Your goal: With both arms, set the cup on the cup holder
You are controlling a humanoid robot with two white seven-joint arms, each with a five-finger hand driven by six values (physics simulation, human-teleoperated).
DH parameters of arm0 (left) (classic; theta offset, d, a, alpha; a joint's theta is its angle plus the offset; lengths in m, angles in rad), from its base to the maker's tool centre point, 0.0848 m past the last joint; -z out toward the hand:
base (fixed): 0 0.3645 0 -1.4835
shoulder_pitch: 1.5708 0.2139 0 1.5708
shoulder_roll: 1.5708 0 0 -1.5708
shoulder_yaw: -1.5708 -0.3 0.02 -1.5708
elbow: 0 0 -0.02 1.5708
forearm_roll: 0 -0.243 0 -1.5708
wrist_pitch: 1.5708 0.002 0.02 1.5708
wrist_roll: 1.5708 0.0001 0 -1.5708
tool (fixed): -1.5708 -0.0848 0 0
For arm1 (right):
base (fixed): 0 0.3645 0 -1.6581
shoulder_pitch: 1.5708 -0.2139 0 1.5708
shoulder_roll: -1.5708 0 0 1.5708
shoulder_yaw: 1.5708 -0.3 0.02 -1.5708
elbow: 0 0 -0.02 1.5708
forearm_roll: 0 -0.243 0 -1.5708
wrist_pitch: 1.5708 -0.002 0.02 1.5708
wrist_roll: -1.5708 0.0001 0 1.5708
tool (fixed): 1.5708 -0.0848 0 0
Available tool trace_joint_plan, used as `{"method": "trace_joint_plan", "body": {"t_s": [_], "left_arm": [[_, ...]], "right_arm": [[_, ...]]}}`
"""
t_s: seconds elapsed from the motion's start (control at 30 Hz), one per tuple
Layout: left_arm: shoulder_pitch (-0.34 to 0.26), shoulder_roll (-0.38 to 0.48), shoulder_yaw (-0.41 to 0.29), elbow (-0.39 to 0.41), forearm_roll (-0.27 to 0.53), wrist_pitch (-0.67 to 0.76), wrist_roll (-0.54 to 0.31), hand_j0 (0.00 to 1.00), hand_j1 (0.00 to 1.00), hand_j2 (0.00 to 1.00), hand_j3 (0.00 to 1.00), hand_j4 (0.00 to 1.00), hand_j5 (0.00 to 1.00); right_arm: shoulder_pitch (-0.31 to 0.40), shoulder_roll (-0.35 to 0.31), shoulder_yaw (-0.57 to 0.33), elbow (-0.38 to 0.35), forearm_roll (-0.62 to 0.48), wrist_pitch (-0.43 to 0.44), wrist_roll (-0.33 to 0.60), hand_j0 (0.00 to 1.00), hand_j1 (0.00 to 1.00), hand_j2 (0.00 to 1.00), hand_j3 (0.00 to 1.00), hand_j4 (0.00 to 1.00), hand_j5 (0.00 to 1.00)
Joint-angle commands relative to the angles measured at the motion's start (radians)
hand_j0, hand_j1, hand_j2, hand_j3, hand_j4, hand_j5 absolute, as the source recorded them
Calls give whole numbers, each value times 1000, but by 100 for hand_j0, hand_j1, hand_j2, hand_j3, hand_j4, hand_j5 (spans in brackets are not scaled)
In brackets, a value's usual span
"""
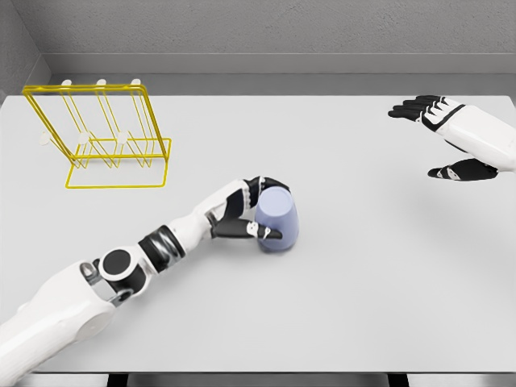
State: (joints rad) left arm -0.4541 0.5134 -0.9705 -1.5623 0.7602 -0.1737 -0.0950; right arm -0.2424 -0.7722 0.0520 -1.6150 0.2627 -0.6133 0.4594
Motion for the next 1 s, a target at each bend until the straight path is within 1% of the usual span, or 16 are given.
{"method": "trace_joint_plan", "body": {"t_s": [0.0, 0.07, 0.17, 0.3, 0.4, 0.73, 0.93, 0.97], "left_arm": [[0, 10, 15, -28, 24, 0, 0, 60, 60, 60, 60, 60, 60], [0, 22, 19, -36, 28, 0, 0, 60, 60, 60, 60, 60, 60], [0, 45, 33, -68, 31, 0, 1, 60, 60, 60, 60, 60, 60], [8, 92, 65, -113, 45, 0, 1, 61, 61, 61, 61, 61, 61], [12, 134, 105, -145, 67, 0, 1, 61, 61, 61, 61, 61, 61], [11, 203, 182, -170, 91, 0, 1, 61, 61, 61, 61, 61, 61], [11, 232, 205, -186, 99, 0, 1, 61, 61, 61, 61, 61, 61], [11, 237, 210, -186, 110, 0, 1, 61, 61, 61, 61, 61, 61]], "right_arm": [[0, -1, 0, 0, -7, 2, -1, 100, 100, 100, 100, 100, 100], [0, -1, 0, 0, -7, 2, -1, 100, 100, 100, 100, 100, 100], [0, 1, 0, -2, -8, 2, -1, 100, 100, 100, 100, 100, 100], [0, 1, 0, -3, -8, 2, -1, 100, 100, 100, 100, 100, 100], [0, 1, 0, -5, -8, 2, -1, 100, 100, 100, 100, 100, 100], [0, 1, -1, -3, -8, 2, -1, 100, 100, 100, 100, 100, 100], [0, 1, 0, -3, -8, 2, -1, 100, 100, 100, 100, 100, 100], [0, 1, 0, -3, -8, 2, -1, 100, 100, 100, 100, 100, 100]]}}
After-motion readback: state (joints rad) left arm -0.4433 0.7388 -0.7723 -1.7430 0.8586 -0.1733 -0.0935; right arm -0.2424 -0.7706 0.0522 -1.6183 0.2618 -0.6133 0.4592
